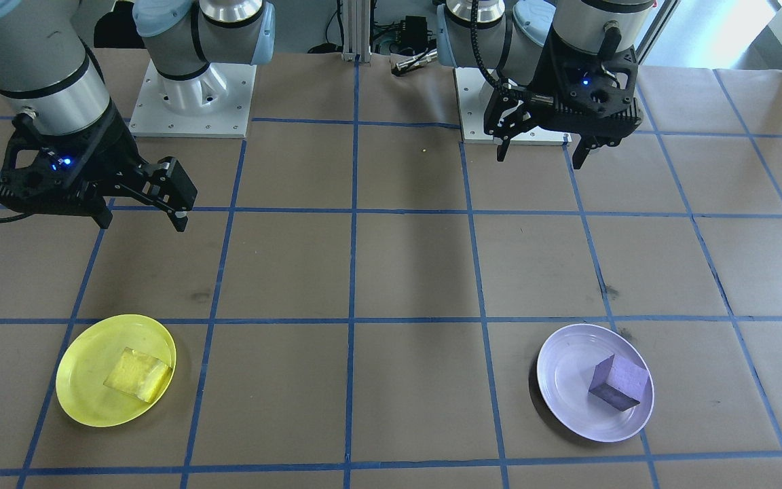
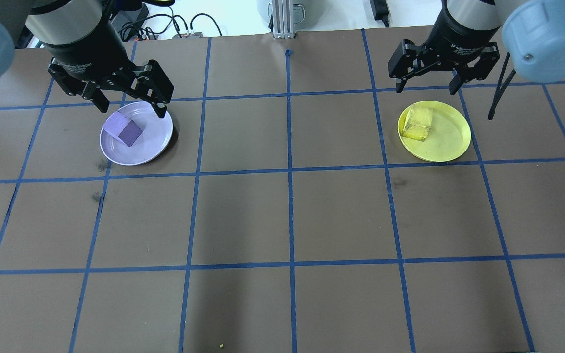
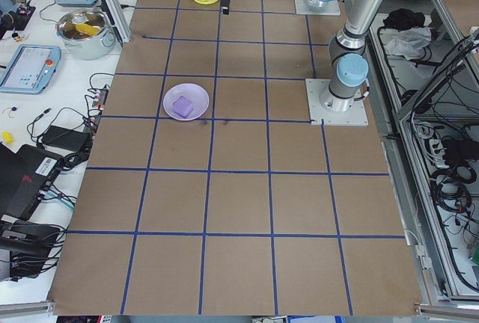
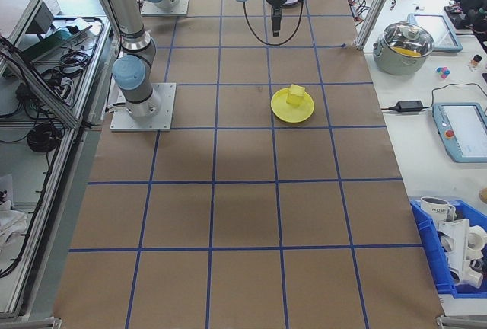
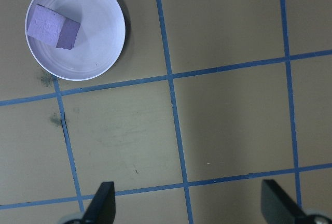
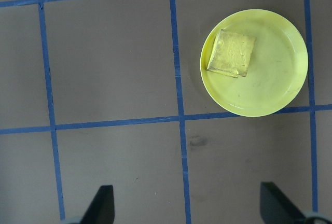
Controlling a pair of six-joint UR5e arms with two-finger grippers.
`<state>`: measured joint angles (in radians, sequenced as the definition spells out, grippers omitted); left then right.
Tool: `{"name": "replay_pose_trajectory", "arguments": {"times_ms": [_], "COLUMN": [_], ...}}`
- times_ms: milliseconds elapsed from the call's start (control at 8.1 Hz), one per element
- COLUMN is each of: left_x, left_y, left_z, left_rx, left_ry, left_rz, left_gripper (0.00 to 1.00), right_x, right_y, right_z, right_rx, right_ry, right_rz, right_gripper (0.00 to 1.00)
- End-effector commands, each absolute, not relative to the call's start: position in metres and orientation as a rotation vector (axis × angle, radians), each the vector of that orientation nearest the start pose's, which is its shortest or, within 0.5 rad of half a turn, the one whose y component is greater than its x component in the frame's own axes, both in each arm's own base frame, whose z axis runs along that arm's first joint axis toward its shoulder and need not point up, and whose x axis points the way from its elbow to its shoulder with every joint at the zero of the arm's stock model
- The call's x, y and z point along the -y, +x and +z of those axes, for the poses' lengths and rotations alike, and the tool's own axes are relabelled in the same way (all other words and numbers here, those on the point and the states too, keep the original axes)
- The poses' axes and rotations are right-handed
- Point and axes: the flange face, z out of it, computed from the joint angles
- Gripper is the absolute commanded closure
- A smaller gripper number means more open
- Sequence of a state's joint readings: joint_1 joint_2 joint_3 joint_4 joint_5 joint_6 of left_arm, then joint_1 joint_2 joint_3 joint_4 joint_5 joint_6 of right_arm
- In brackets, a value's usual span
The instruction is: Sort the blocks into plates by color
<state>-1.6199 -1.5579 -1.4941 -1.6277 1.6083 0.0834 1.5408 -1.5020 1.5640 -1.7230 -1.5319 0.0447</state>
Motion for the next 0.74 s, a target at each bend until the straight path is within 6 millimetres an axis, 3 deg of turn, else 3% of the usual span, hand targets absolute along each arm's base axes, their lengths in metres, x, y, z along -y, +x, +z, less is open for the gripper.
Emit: {"name": "replay_pose_trajectory", "arguments": {"times_ms": [0,617], "left_x": [0.4808,0.479], "left_y": [-0.1534,-0.1535], "left_z": [0.5268,0.5283], "left_rx": [-3.097,-3.098], "left_ry": [0.204,0.206], "left_rz": [-0.051,-0.056], "left_gripper": [0.0,0.0], "right_x": [0.5306,0.5235], "right_y": [0.1217,0.1193], "right_z": [0.4716,0.4623], "right_rx": [-3.098,-3.119], "right_ry": [0.109,0.114], "right_rz": [-0.135,-0.053], "right_gripper": [0.0,0.0]}}
